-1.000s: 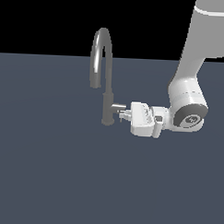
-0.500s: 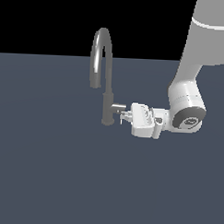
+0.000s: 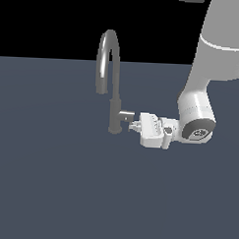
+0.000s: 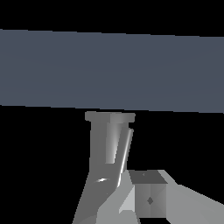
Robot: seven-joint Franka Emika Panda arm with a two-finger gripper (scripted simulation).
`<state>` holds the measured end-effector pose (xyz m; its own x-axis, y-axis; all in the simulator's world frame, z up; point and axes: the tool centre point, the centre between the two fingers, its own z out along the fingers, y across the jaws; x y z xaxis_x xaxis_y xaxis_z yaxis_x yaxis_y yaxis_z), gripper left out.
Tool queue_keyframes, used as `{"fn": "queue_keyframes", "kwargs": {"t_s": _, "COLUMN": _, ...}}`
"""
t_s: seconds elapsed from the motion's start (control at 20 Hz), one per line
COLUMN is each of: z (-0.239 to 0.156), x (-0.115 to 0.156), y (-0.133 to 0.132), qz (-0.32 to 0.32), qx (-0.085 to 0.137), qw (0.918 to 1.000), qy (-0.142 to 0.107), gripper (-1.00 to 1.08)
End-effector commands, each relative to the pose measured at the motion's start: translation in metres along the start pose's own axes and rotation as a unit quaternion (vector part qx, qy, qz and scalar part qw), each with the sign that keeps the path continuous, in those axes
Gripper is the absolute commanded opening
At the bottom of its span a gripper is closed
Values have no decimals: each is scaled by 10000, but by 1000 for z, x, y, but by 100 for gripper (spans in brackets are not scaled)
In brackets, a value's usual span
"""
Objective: Turn on the faucet by rotating a designated handle.
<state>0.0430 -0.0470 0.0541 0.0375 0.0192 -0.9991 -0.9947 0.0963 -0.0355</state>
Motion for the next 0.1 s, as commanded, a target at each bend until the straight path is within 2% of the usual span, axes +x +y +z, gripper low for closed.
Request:
{"fn": "queue_keyframes", "kwargs": {"t_s": 0.0, "z": 5, "x": 31, "y": -2, "qz": 150, "qx": 102, "qw": 9998, "qy": 109, "gripper": -100}}
{"fn": "queue_keyframes", "kwargs": {"t_s": 0.05, "z": 5, "x": 31, "y": -2, "qz": 150, "qx": 102, "qw": 9998, "qy": 109, "gripper": -100}}
